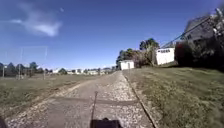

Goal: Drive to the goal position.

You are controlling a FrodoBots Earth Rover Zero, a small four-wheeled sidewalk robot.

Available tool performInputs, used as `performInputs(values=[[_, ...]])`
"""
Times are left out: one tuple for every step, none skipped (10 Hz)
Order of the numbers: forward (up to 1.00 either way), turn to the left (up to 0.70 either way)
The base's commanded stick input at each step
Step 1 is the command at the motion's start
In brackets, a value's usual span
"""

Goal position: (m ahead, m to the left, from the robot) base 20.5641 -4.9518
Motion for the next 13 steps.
performInputs(values=[[0.50,0.00],[0.50,0.00],[0.50,0.00],[0.50,0.00],[0.50,0.00],[0.50,0.00],[0.50,0.00],[0.50,0.00],[0.50,0.00],[0.50,0.00],[0.50,0.00],[0.50,0.00],[0.50,0.00]])
